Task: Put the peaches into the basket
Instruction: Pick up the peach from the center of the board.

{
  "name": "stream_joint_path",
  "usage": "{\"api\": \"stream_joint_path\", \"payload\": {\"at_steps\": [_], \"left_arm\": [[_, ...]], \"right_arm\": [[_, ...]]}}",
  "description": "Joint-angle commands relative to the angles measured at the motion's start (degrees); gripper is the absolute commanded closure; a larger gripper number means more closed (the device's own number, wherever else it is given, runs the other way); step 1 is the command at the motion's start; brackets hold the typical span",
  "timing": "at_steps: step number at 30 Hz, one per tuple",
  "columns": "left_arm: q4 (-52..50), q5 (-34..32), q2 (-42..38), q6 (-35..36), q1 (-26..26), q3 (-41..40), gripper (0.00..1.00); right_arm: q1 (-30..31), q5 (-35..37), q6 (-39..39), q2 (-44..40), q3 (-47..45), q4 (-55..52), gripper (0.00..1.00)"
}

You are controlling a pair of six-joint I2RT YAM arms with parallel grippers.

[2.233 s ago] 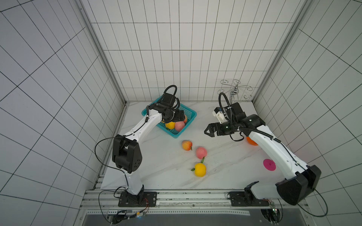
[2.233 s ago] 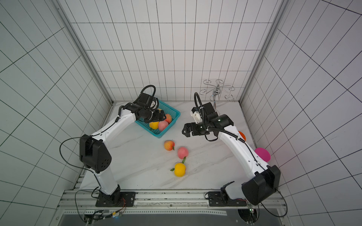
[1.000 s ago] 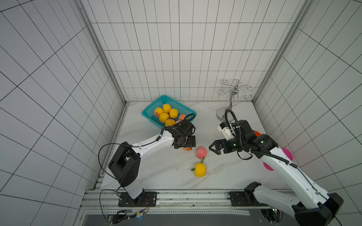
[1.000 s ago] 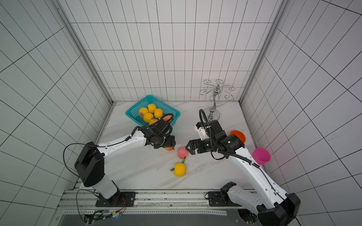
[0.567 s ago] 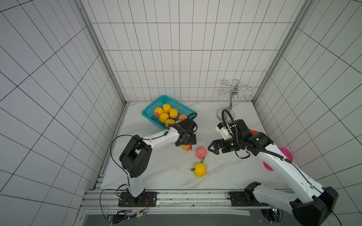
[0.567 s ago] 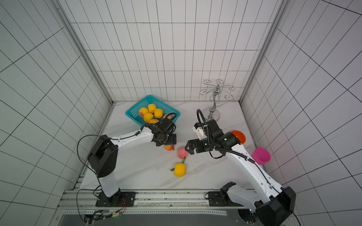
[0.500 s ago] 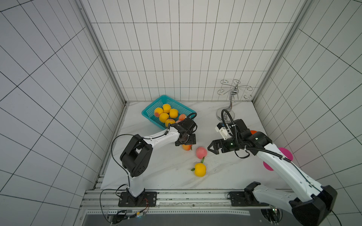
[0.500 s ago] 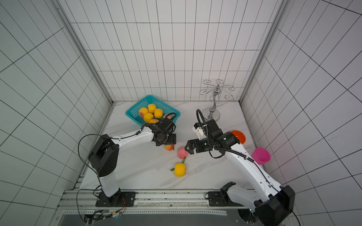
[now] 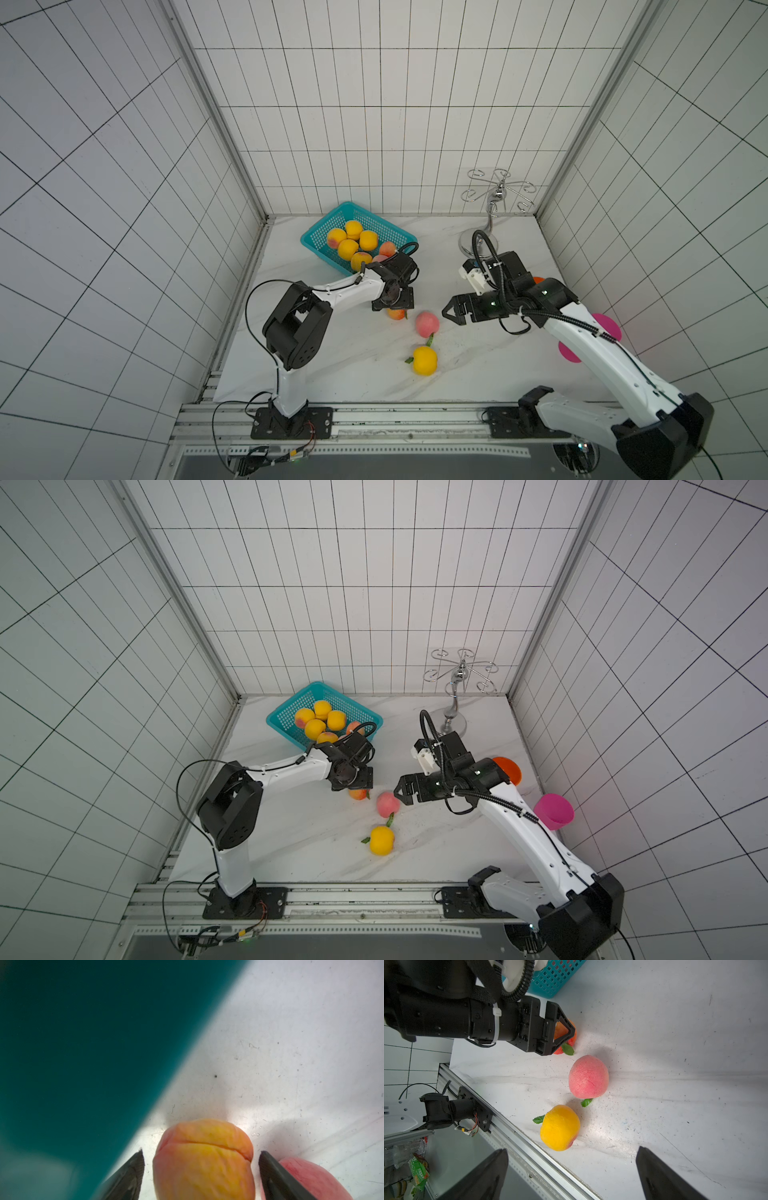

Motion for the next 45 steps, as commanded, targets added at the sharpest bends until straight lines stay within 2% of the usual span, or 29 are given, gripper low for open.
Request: {"api": "stream_joint_path", "payload": {"at_steps": [1,12,18,29,45], "left_arm": [[0.4,0.0,1.2,-0.1,-0.6,1.2,0.19],[0.4,0.3,0.6,-1.2,-2.1,0.5,0.32],[0.3,0.2,-0.3,-2.0,-3.1,0.4,0.35],[-1.9,-0.4,-5.3,-3.0,-3.6,2.8,0.35],[-10.8,-5.9,-7.4,0.4,-3.0,14.7,0.35]], "right_arm": [[-0.6,-0.7,-0.9,-0.4,1.0,-0.3,0.0],[-1.3,-0.8,-1.2,-2.2,-0.1,-0.3,0.0],[-1.5,-1.0,-1.3,-3.0,-0.1,-0.7,0.0],[-1.5,-2.1,-1.4,-3.8,0.9,-0.9,0.0],[-1.5,-1.3,-2.0,-4.1,3.7,0.0,0.0]]}}
